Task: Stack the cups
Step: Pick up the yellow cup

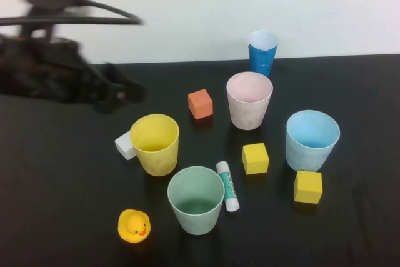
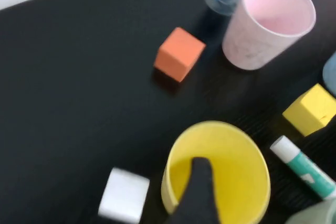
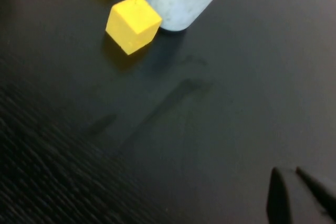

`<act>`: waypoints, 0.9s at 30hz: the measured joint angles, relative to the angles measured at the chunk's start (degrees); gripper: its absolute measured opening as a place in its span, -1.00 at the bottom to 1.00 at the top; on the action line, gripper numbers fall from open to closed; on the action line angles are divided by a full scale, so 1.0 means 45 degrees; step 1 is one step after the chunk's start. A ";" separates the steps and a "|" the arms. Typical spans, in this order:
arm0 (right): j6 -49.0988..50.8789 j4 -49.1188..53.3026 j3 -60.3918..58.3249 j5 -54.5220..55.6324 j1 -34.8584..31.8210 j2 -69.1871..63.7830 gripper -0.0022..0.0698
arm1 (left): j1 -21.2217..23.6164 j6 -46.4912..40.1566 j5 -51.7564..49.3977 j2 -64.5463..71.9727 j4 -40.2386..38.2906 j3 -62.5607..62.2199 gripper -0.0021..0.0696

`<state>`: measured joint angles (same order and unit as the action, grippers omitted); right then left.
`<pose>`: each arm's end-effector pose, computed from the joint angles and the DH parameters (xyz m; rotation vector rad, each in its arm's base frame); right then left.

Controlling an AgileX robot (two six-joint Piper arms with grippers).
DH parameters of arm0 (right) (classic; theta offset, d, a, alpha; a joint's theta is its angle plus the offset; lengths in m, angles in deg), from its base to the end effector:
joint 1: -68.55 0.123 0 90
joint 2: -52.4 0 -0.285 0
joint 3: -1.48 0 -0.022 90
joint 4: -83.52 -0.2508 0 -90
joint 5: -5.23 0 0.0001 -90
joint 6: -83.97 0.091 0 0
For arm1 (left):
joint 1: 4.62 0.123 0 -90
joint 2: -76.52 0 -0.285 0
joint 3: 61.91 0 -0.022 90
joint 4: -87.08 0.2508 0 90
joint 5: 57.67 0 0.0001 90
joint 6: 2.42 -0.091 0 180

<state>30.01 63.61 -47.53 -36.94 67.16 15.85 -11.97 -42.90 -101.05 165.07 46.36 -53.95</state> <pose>0.0915 0.0186 0.2820 -0.8232 2.0222 -0.1459 0.2970 -0.0795 0.3467 0.5441 2.1994 -0.5234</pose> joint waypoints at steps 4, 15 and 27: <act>-0.0054 0.0000 -0.0023 -0.0163 0.0000 0.0000 -0.95 | -0.0901 -0.0033 0.0024 0.1629 0.1152 -0.1129 0.60; -0.0054 -0.0031 -0.0023 -0.0496 0.0000 0.0000 -0.95 | -0.1207 0.1505 0.0564 0.4477 0.4087 -0.1812 0.46; -0.0081 -0.0811 -0.0023 -0.0531 0.0000 0.0000 -0.95 | -0.1230 0.2570 -0.0549 0.4868 0.4065 -0.2411 -0.86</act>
<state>29.64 59.97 -47.63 -39.33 67.16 15.85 -17.50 -31.34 -103.52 186.98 64.65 -64.80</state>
